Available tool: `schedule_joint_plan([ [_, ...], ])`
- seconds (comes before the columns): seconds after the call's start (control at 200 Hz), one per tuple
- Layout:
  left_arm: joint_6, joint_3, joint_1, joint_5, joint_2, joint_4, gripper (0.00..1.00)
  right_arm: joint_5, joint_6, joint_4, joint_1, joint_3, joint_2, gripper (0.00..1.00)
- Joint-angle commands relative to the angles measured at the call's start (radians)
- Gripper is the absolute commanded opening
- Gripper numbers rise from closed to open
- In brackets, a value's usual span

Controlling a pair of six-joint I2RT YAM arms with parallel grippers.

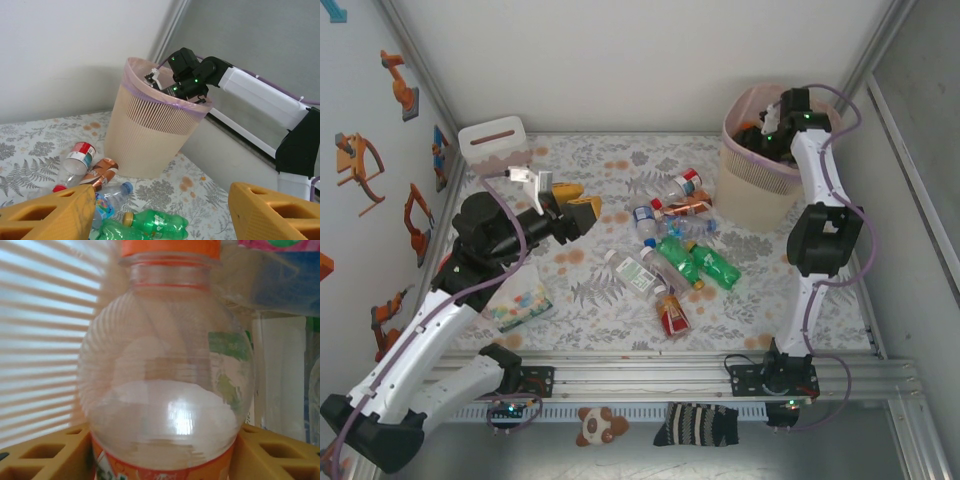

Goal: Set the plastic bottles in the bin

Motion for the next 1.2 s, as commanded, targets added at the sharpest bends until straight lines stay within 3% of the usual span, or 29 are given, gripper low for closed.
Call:
schedule_joint_plan([
  [0.0,-0.017,0.007,0.004,0.023,0.0,0.039,0.7,0.02,-0.016,-0.045,0.003,0.058,-0.024,0.7],
  [0.165,-0.015,0.011,0.004,0.007,0.003,0.023,0.7,0.081,-0.022,-0.072,0.003,0.1,-0.068,0.76],
  [0.721,-0.029,0.146,0.001,-0.159,0.201,-0.26,0.63,0.287,-0.04,-0.121,0.004,0.116,-0.311,0.76],
  [0.966,-0.21,0.176,0.001,-0.289,0.345,-0.378,0.63,0.286,-0.016,-0.085,0.005,0.036,-0.452,0.75],
  [1.097,-0.38,0.162,0.003,-0.328,0.43,-0.384,0.64,0.278,0.007,-0.049,0.008,-0.033,-0.529,0.75],
  [1.197,-0.501,0.172,0.003,-0.342,0.514,-0.417,0.59,0.272,0.019,-0.024,0.012,-0.091,-0.582,0.74],
])
